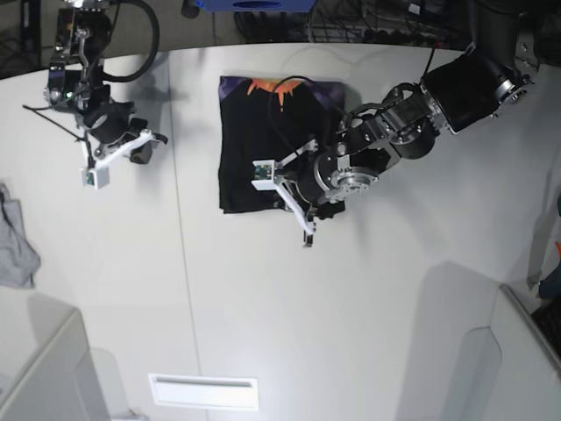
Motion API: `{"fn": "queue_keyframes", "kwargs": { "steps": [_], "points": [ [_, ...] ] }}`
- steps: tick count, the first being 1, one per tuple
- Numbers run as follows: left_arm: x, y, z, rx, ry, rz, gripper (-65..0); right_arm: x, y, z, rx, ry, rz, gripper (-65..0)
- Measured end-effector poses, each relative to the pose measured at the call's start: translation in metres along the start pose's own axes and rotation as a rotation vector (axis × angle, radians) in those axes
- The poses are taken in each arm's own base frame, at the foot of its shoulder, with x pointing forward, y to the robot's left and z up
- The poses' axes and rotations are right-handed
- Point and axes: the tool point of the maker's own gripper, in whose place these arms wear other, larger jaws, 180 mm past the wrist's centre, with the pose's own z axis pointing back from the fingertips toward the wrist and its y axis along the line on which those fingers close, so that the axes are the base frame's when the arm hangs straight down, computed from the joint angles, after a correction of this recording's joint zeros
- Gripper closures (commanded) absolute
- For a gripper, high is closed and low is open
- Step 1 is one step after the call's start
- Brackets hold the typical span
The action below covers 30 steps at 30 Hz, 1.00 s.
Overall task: Fold the T-shirt properly
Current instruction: 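Press and flatten the folded shirt with the left gripper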
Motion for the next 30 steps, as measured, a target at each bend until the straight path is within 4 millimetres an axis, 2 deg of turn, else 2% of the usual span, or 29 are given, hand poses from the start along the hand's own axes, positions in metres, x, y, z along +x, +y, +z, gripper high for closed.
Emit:
{"fn": "queue_keyframes", "kwargs": {
  "steps": [3, 5, 13, 16, 19, 23, 30],
  "points": [
    [0.004, -0.001, -0.004, -0.013, -0.005, -0.001, 0.0, 0.001, -0.004, 0.001, -0.007, -0.010, -0.032, 0.0],
    [-0.003, 0.000, -0.004, -0.013, 0.009, -0.002, 0.0, 0.005, -0.012, 0.003, -0.030, -0.023, -0.031, 0.0],
    [-0.007, -0.001, -0.003, -0.016, 0.023, -0.001, 0.0, 0.004, -0.010, 0.003, -0.023, -0.021, -0.035, 0.0],
    [-0.020, -0.006, 0.000, -0.020, 0.082, 0.014, 0.0, 0.003, -0.008, 0.002, -0.019, -0.019, -0.034, 0.0],
    [-0.030, -0.002, 0.007, 0.000, 0.111, 0.057, 0.0, 0.004, -0.008, 0.002, -0.018, -0.020, -0.032, 0.0],
    [-0.027, 0.011, 0.012, 0.036, 0.099, 0.080, 0.0, 0.004, -0.007, 0.002, -0.016, -0.019, -0.034, 0.0],
    [-0.025, 0.012, 0.011, 0.039, 0.097, 0.082, 0.0, 0.002, -0.007, 0.002, -0.016, -0.015, -0.035, 0.0]
  ]
}}
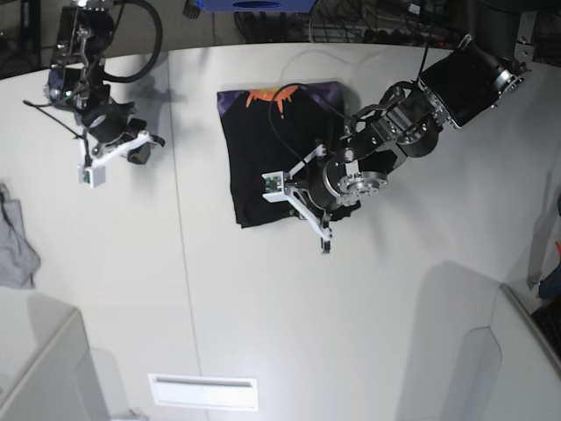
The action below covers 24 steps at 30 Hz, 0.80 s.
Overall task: Fold the T-shirt properly
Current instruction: 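Press and flatten the folded shirt with the left gripper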
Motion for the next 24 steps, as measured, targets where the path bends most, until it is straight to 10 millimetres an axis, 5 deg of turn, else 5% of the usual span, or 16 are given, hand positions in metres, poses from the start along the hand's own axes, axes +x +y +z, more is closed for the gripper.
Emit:
{"fn": "queue_keyframes", "kwargs": {
  "steps": [17, 20, 24],
  "points": [
    [0.016, 0.001, -0.002, 0.004, -0.031, 0.008, -2.3, -0.008, -0.002, 0.002, -0.006, 0.018, -0.003, 0.0],
    [0.014, 0.008, -0.002, 0.017, -0.025, 0.008, -12.7, -0.009, -0.002, 0.001, -0.005, 0.018, -0.005, 0.0],
    [0.022, 0.025, 0.000, 0.052, -0.046, 0.003, -34.9, -0.008, -0.002, 0.001, -0.005, 0.018, -0.005, 0.0]
  ]
}}
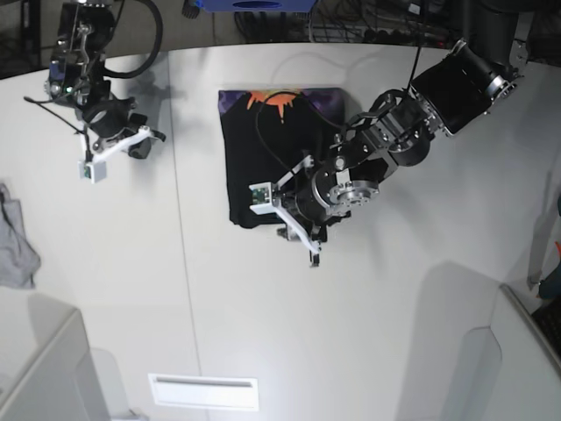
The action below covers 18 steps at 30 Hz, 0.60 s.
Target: Fold the T-shirt properly
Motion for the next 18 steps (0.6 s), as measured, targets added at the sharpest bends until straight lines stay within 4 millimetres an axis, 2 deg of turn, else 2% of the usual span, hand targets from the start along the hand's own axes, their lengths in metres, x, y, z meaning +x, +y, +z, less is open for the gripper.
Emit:
{"fn": "queue_keyframes", "kwargs": {
  "steps": [4, 5, 7, 9, 11, 12, 14, 15, 16, 18],
  "points": [
    [0.000, 0.001, 0.000, -0.002, 0.000, 0.004, -57.3, 0.000, 0.000, 0.000, 0.000, 0.000, 0.000, 0.0],
    [0.000, 0.001, 0.000, -0.001, -0.001, 0.004, -59.7, 0.000, 0.000, 0.000, 0.000, 0.000, 0.000, 0.0],
    [0.006, 0.006, 0.002, 0.011, -0.012, 0.005, -59.7, 0.000, 0.000, 0.000, 0.000, 0.000, 0.000, 0.0],
    [0.021, 0.027, 0.016, 0.061, -0.072, 0.056, -54.3, -0.001, 0.000, 0.000, 0.000, 0.003, 0.001, 0.0],
    [0.031, 0.072, 0.046, 0.207, -0.146, 0.145, -42.3, -0.003, 0.001, 0.004, -0.001, 0.001, 0.012, 0.0],
    [0.030, 0.092, 0.065, 0.278, -0.179, 0.208, -32.6, -0.003, 0.001, 0.010, -0.005, -0.013, 0.020, 0.0],
    [0.005, 0.116, 0.094, 0.380, -0.184, 0.343, -9.2, 0.006, 0.005, 0.024, -0.003, -0.086, 0.054, 0.0],
    [-0.010, 0.116, 0.102, 0.388, -0.172, 0.397, 0.0, 0.013, 0.007, 0.032, -0.002, -0.132, 0.073, 0.0],
    [-0.025, 0.112, 0.105, 0.387, -0.152, 0.448, 0.0, 0.017, 0.007, 0.039, 0.003, -0.165, 0.094, 0.0],
    [-0.064, 0.092, 0.109, 0.364, -0.075, 0.545, 0.0, 0.022, 0.001, 0.048, -0.004, -0.215, 0.136, 0.0]
  ]
}}
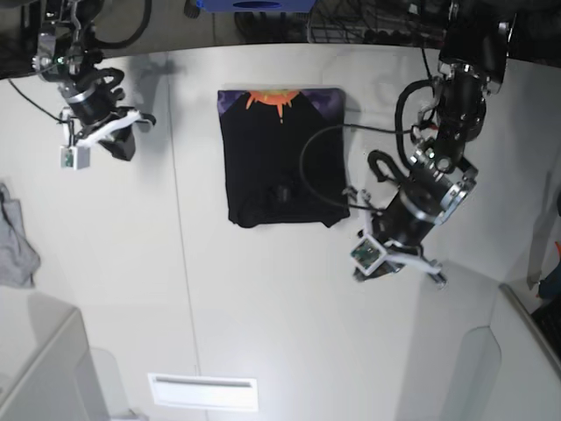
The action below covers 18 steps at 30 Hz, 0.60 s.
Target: Fold the T-shirt properly
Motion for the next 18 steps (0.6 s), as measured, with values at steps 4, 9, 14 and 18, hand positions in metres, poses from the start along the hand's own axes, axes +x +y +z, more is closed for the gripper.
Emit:
{"fn": "queue_keyframes", "kwargs": {
  "steps": [4, 9, 14, 18],
  "points": [
    [-0.050, 0.011, 0.036, 0.043, -0.003, 0.142, 0.0, -0.022, -0.024, 0.021, -0.048, 0.021, 0.071, 0.0],
    [-0.102, -0.003, 0.102, 0.059, -0.050, 0.164, 0.0, -0.036, -0.040, 0.049, -0.059, 0.019, 0.328, 0.0],
    [-0.144, -0.060, 0.184, -0.005, 0.009, 0.289, 0.0, -0.108, -0.054, 0.088, -0.114, 0.240, 0.492, 0.0],
    [-0.171, -0.123, 0.244, -0.060, 0.088, 0.464, 0.0, -0.156, -0.040, 0.116, -0.076, 0.366, 0.525, 0.0]
  ]
}}
